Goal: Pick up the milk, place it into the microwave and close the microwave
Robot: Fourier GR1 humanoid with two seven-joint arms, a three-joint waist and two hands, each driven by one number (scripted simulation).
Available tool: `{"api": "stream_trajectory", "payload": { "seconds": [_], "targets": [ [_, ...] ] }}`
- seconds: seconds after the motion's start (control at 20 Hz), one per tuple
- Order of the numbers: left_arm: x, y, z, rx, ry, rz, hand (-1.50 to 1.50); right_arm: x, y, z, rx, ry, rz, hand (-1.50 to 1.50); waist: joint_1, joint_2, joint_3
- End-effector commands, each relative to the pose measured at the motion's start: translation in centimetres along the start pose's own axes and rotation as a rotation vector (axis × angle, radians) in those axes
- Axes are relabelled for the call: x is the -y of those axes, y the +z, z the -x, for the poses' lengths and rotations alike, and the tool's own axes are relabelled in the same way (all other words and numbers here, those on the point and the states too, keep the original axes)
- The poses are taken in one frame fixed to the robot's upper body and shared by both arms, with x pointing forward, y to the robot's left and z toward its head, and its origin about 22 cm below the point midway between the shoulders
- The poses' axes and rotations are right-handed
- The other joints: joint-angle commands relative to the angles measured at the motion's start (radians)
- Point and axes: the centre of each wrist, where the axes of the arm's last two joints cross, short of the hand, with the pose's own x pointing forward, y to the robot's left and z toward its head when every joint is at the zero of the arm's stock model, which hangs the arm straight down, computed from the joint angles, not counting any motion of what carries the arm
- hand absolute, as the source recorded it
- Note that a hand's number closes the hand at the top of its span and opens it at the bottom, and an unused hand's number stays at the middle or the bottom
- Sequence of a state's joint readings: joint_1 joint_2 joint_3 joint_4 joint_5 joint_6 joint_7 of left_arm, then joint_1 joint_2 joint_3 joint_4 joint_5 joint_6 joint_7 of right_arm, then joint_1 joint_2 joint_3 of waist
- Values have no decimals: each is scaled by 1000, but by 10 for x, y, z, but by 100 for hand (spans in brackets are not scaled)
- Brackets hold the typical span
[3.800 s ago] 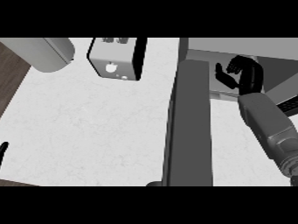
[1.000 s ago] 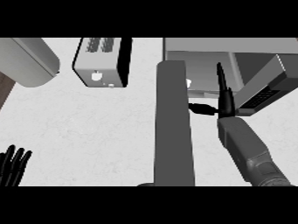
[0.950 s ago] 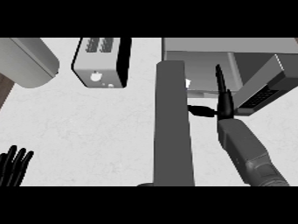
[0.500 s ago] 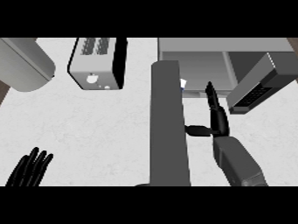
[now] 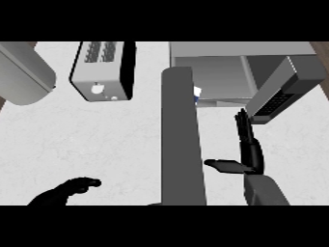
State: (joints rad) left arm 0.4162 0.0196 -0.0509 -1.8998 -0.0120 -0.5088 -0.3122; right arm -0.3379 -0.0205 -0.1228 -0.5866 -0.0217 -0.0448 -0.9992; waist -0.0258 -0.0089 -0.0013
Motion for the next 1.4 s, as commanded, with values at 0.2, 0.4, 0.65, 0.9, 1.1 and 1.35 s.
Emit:
{"api": "stream_trajectory", "payload": {
  "seconds": [0.2,0.4,0.65,0.9,1.1,1.35],
  "targets": [
    [18,-54,8,-37,-70,74,150,50,45,-35,56,-69,35,150,-21,0,-1],
    [41,-81,34,-27,-141,131,150,63,75,-47,49,-104,80,-150,0,7,0],
    [35,-123,32,-30,-182,199,150,106,65,-93,71,-85,103,-150,4,8,0],
    [98,-163,38,-44,-201,285,150,106,57,-110,102,-32,106,-150,0,10,0],
    [123,-191,37,-17,-282,361,150,118,55,-118,123,7,89,-150,0,11,1],
    [140,-204,66,-91,-357,355,150,126,51,-141,176,-60,43,-150,-31,15,0]
  ]
}}
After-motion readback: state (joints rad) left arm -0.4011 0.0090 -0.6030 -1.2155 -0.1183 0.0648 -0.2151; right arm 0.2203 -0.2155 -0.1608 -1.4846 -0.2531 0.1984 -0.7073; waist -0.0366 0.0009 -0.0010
